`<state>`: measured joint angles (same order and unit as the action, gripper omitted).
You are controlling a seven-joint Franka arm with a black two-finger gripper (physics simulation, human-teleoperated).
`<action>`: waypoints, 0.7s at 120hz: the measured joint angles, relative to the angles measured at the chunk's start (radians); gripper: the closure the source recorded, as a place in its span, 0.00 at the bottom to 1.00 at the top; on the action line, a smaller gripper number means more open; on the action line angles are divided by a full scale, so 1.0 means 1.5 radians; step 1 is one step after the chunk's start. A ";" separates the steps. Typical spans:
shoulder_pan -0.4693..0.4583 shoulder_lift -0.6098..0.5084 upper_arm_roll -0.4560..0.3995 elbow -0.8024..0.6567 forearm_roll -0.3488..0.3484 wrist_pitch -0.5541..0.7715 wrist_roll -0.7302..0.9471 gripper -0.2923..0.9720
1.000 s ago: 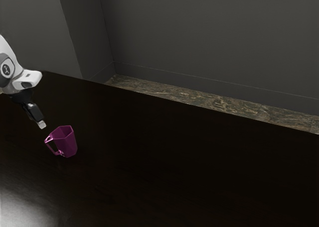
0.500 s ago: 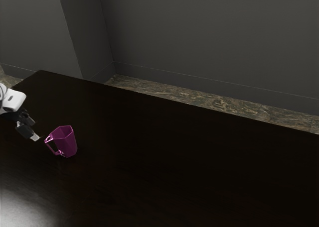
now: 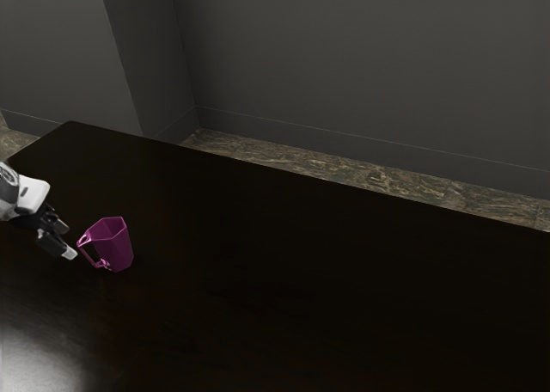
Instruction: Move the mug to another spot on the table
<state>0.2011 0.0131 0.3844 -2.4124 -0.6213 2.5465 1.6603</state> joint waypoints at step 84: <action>-0.004 0.068 -0.033 0.028 -0.111 0.030 0.067 0.23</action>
<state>0.1949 0.1145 0.3342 -2.3697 -0.7879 2.5920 1.7607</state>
